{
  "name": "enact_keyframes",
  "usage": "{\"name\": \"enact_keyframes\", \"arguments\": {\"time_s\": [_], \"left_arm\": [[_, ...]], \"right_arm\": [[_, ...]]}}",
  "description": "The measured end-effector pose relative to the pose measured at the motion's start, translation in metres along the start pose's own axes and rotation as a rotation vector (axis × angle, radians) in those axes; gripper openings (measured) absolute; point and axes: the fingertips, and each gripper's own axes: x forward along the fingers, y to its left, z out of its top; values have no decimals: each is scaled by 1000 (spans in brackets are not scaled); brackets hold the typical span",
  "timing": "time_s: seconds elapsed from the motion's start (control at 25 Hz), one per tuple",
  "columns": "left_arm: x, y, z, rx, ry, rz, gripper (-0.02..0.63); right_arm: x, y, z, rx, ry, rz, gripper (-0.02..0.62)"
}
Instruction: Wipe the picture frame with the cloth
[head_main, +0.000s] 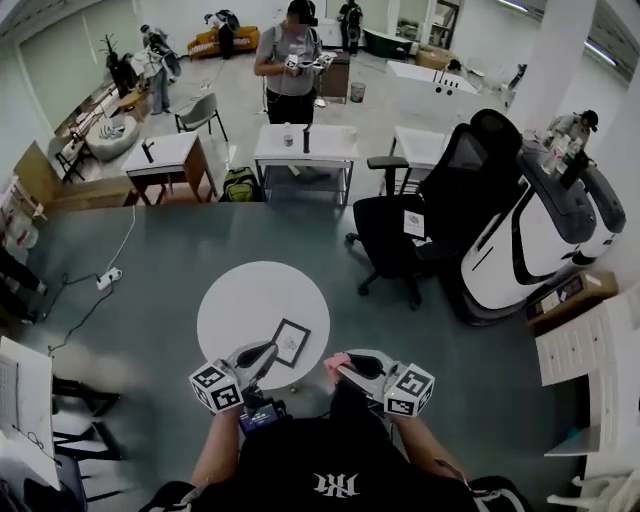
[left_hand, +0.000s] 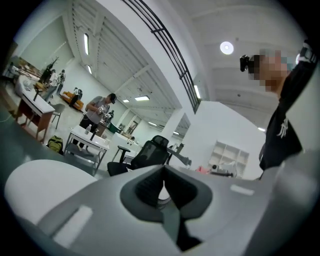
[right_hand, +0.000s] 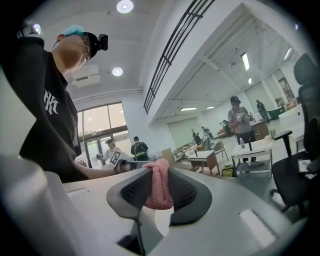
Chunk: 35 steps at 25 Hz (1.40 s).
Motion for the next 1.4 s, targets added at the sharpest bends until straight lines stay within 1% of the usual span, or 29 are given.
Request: {"name": "enact_keyframes", "arguments": {"time_s": [0.16, 0.28, 0.4, 0.48, 0.68, 0.88, 1.04, 1.16, 1.28, 1.4], "left_arm": [[16, 37, 23, -6, -47, 127, 3], [32, 55, 43, -16, -86, 208, 3], [43, 70, 59, -20, -114, 283, 3], [46, 80, 62, -27, -127, 339, 3], [42, 98, 60, -63, -157, 479, 3], [33, 112, 57, -93, -193, 601, 3], [24, 126, 51, -105, -199, 706, 3], [17, 139, 37, -130, -188, 777, 4], [10, 152, 9, -177, -128, 830, 3], [2, 164, -26, -241, -65, 860, 5]], "right_arm": [[43, -51, 19, -7, 37, 144, 87], [68, -82, 37, -10, 68, 246, 87], [87, -113, 47, 2, 94, 326, 87], [99, -130, 49, 10, 114, 373, 87], [125, -155, 51, 29, 159, 493, 87], [146, -164, 45, 42, 217, 600, 87], [159, -179, 35, 68, 258, 659, 87], [171, -190, 21, 86, 283, 685, 87], [184, -195, 0, 118, 327, 694, 87], [195, -191, -26, 139, 386, 702, 87]]}}
